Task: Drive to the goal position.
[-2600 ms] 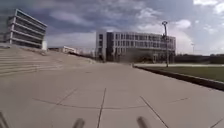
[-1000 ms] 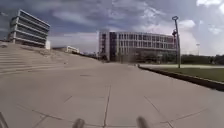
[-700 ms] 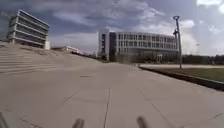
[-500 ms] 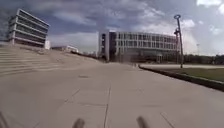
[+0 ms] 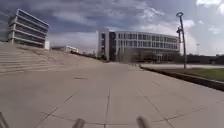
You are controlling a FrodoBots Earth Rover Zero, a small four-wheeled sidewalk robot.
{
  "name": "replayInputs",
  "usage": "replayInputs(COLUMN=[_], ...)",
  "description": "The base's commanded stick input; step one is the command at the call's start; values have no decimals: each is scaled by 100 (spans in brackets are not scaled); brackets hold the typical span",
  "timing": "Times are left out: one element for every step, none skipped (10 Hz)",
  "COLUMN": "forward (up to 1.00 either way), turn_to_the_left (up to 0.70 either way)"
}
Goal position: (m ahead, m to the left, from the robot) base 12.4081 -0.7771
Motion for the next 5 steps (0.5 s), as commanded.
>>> replayInputs(forward=[70,70,70,70,70], turn_to_the_left=[0,0,0,0,0])
